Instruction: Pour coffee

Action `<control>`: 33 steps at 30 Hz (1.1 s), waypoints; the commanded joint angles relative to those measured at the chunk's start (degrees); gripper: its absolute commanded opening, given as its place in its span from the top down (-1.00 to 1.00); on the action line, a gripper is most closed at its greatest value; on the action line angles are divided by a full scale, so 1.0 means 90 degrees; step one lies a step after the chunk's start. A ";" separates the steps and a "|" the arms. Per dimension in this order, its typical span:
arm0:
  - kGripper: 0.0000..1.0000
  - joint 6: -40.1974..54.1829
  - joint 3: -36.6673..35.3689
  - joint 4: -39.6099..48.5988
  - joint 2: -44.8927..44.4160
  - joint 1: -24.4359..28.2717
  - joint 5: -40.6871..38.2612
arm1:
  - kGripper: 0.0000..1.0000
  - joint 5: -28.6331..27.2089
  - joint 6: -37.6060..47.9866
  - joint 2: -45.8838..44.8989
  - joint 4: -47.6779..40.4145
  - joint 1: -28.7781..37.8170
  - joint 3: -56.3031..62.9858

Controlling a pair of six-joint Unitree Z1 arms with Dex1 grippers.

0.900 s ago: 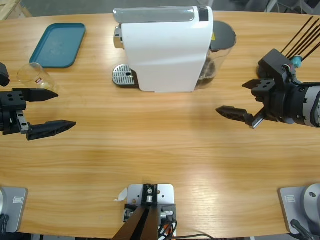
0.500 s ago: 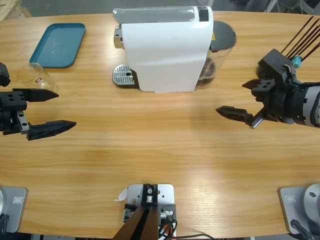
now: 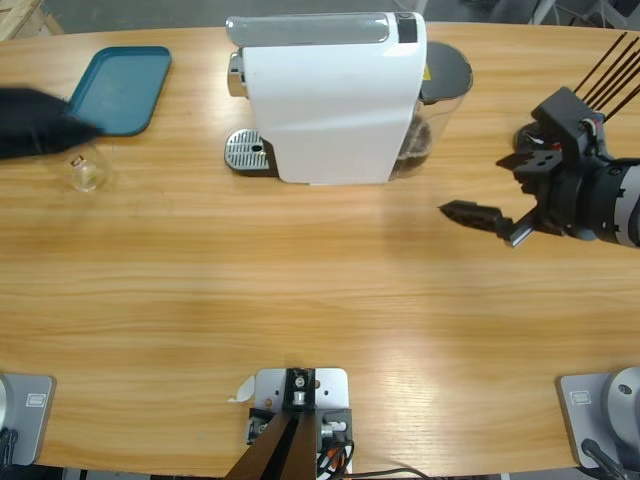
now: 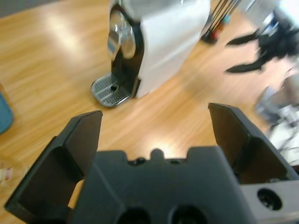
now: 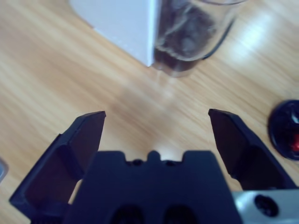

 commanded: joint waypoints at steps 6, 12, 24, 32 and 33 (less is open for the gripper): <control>-0.96 -0.0946 -0.0431 -0.1359 0.2451 0.1694 -0.3946 | -1.00 -0.0886 -0.0054 -0.0319 0.1371 0.0060 -0.0421; -0.95 -0.1032 -0.0425 -0.2267 0.2773 0.1856 -0.3921 | -0.95 -0.0845 -0.0015 -0.0356 0.1696 0.0060 -0.0614; -0.96 -0.1640 -0.0431 -0.3572 0.3920 0.1864 -0.4231 | -0.95 -0.0853 0.0287 -0.0251 0.1772 0.0060 -0.0765; -0.94 -0.2179 -0.0450 -0.4372 0.4244 0.1817 -0.4524 | -0.95 -0.0855 0.0317 -0.0186 0.1772 0.0060 -0.0774; -0.94 -0.2188 -0.0468 -0.4376 0.4265 0.1817 -0.4530 | -0.95 -0.0855 0.0317 -0.0186 0.1772 0.0060 -0.0774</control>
